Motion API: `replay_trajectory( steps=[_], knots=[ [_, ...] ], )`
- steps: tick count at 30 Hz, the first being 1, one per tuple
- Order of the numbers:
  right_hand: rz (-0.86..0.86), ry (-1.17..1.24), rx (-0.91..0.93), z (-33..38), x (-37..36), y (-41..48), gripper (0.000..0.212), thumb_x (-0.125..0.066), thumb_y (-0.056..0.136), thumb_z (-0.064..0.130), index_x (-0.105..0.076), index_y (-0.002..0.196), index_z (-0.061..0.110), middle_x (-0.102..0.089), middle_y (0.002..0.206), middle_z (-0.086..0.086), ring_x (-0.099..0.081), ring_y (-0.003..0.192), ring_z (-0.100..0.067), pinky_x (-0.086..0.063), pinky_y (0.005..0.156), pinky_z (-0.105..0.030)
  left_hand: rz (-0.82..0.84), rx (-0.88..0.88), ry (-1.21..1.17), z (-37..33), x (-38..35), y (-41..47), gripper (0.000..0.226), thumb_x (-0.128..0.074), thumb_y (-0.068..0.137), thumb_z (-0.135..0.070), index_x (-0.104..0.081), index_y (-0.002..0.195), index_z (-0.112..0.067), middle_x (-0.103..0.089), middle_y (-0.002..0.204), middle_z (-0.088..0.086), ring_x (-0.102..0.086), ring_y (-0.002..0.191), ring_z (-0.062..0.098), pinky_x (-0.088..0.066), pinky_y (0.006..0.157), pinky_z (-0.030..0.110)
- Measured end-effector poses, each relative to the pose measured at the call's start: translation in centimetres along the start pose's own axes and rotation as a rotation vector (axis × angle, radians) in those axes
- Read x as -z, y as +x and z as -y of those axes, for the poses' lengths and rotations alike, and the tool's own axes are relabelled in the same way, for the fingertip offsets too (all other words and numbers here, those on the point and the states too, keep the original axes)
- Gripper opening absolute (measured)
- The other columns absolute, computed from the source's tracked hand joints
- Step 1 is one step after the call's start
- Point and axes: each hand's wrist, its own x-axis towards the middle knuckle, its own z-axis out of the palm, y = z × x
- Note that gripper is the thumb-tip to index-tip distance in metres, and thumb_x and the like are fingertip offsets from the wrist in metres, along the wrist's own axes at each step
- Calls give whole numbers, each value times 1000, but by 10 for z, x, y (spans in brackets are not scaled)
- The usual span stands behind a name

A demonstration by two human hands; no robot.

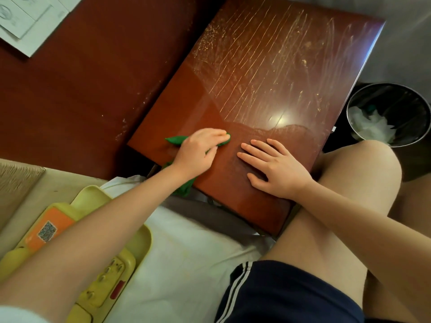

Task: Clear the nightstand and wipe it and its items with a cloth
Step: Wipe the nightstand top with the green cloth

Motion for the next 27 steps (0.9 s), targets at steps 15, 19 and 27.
replay_trajectory(
  steps=[15, 19, 27],
  knots=[
    [20, 7, 7, -2, -1, 0, 53, -34, 90, 43, -51, 136, 21, -49, 141, -2, -42, 133, -24, -17, 113, -40, -137, 295, 40, 51, 15, 41, 36, -49, 89, -1, -65, 120, -10, -62, 125, 7, -53, 119, 22, -34, 102, 23],
    [-2, 7, 13, -2, -2, -1, 52, -35, 90, 43, -52, 135, 21, -49, 140, -2, -43, 132, -24, -15, 112, -38, -203, 438, 53, 78, 24, 70, 36, -46, 92, -3, -63, 123, -12, -58, 130, 4, -51, 122, 18, -35, 103, 21],
    [-13, 19, 25, -3, -1, 0, 52, -36, 90, 43, -52, 134, 21, -50, 140, -2, -43, 132, -24, -25, 113, -45, -225, 549, 103, 108, 33, 112, 38, -43, 94, -7, -58, 129, -14, -53, 135, 1, -48, 124, 17, -33, 103, 21]
  ],
)
